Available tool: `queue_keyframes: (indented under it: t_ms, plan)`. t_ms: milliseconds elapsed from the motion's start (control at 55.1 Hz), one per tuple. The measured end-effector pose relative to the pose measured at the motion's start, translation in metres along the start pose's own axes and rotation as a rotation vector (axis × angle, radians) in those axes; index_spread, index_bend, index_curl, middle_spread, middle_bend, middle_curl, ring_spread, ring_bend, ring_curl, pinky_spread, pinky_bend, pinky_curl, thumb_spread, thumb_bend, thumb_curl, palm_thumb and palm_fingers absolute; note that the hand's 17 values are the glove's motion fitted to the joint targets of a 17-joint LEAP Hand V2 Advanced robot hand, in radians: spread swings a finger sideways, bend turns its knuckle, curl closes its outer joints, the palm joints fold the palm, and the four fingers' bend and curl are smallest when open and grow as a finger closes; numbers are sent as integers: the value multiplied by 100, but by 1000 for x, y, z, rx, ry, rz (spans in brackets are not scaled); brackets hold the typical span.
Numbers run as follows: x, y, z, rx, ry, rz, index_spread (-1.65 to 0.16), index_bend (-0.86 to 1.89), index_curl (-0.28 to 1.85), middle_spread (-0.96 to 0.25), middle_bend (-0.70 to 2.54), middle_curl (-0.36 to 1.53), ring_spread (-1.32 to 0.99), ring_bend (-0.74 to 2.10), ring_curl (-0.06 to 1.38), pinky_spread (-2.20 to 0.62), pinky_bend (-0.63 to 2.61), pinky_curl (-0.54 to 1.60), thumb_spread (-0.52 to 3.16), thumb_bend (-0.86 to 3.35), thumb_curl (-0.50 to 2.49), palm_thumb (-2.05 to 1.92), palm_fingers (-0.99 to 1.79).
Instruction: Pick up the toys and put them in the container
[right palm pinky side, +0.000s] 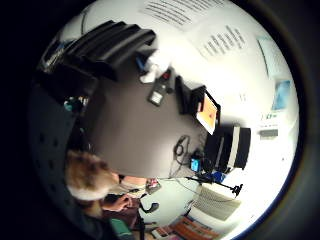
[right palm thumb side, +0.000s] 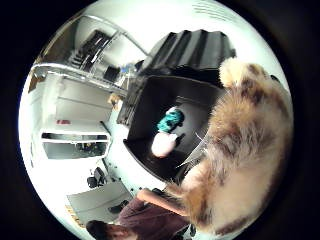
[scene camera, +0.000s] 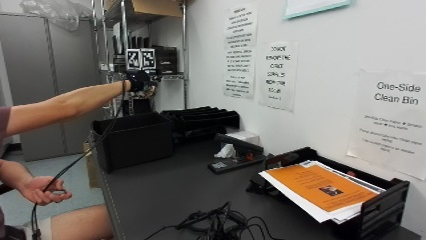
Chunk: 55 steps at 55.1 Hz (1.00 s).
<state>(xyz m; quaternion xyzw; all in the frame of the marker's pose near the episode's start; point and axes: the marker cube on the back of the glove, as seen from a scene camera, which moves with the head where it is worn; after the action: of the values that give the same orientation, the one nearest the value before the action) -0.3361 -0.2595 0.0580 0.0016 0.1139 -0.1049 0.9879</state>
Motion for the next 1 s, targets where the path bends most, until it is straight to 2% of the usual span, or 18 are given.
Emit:
queue_keyframes:
  t_ms: [163,327,472,508,545,563,581,599,617,636,654,672,690,781,999]
  plan:
    - [-76,-23,18,4,31,-89,-16,122,95,-18,122,84,-42,112,78,-28,90,51,60,2,104,57,103]
    - [-95,-18,27,72,6,-211,-17,118,96,-19,118,83,-41,111,77,-28,91,52,60,-1,107,57,97]
    - [-86,-11,42,-147,182,-92,-17,107,95,-21,109,81,-39,109,75,-27,91,52,69,-3,104,53,75]
    - [-86,-10,45,-214,172,-72,-18,100,95,-22,103,79,-38,105,74,-25,90,52,75,-7,100,45,55]
    - [-86,-10,48,-264,153,-49,-18,97,94,-23,100,78,-37,102,74,-24,91,53,84,-5,96,41,46]
    - [-86,-10,49,-284,147,-38,-18,89,92,-23,91,75,-35,94,72,-21,94,54,92,-7,92,34,23]
    - [-85,-10,50,-300,143,-29,-17,75,89,-19,71,70,-29,85,72,-16,104,58,96,-8,89,30,-24]
    - [-85,-9,51,-309,142,-25,-17,70,89,-18,65,69,-26,82,73,-14,110,60,99,-7,86,27,-31]
    - [-84,-9,52,-310,142,-26,-17,76,90,-20,72,69,-27,86,73,-14,104,56,103,-5,85,27,-3]
    - [-84,-9,52,-303,144,-35,-17,52,79,-12,53,62,-22,68,66,-10,115,58,105,-7,82,23,-50]
    - [-84,-9,53,-290,147,-54,-17,53,79,-13,51,61,-21,67,65,-9,112,54,108,-5,80,22,-35]
    - [-84,-9,53,-276,151,-79,-17,41,73,-9,44,58,-18,58,61,-7,115,54,110,-5,77,20,-48]
    - [-84,-8,53,-263,155,-104,-16,34,70,-7,39,56,-16,53,59,-5,115,52,112,-5,75,18,-49]
    - [-80,-5,53,-245,163,-116,-16,17,59,-1,22,49,-8,36,50,1,107,49,119,-3,67,14,-36]
    - [-75,2,59,-233,148,-118,-15,10,45,4,11,39,1,22,44,6,92,42,127,-2,54,10,-25]
